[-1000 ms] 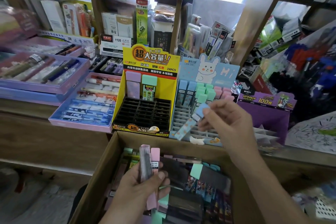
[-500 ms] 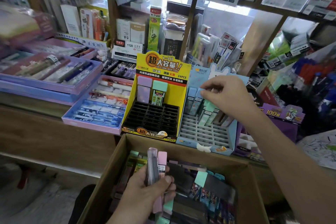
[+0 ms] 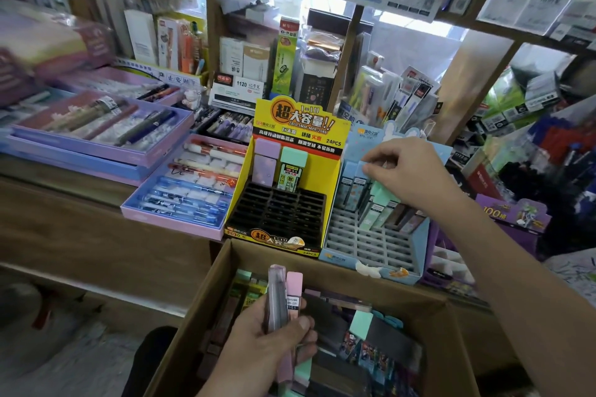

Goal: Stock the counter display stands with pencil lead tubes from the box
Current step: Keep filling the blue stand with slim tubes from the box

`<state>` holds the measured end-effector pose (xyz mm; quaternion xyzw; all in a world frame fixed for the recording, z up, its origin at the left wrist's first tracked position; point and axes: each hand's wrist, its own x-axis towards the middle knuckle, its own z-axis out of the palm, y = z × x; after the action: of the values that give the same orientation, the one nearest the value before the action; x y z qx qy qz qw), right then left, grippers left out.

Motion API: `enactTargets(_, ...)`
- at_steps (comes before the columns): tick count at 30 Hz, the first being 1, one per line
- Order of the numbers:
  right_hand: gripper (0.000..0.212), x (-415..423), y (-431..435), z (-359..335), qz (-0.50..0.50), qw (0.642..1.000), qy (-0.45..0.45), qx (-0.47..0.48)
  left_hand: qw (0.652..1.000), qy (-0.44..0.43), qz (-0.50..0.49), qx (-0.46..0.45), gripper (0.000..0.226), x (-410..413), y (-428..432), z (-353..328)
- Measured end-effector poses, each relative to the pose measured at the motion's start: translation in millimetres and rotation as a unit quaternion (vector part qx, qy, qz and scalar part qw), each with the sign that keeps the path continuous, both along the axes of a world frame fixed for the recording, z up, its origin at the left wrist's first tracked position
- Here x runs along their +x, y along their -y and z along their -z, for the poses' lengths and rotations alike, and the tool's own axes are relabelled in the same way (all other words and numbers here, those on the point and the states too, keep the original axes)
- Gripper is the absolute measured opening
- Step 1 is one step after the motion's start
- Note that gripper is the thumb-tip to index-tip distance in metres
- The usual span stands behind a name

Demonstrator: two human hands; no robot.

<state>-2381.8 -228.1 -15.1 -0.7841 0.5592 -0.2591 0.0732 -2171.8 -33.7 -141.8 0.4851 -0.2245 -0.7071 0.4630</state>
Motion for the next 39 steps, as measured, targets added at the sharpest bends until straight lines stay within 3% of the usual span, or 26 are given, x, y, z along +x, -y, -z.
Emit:
enactTargets(21, 0.003, 13, 7, -6, 0.007, 0.998, -0.031, 0.051, 1.0, -0.015, 0.004, 0.0, 0.024, 0, 0, -3)
enactTargets(31, 0.005, 19, 9, 8, 0.046, 0.995, 0.021, 0.09, 1.0, -0.03, 0.001, 0.001, 0.025, -1, 1, 2)
enactTargets(39, 0.012, 25, 6, 6, 0.039, 0.996, -0.034, 0.068, 1.0, -0.011, -0.002, 0.001, 0.024, 1, 2, 6)
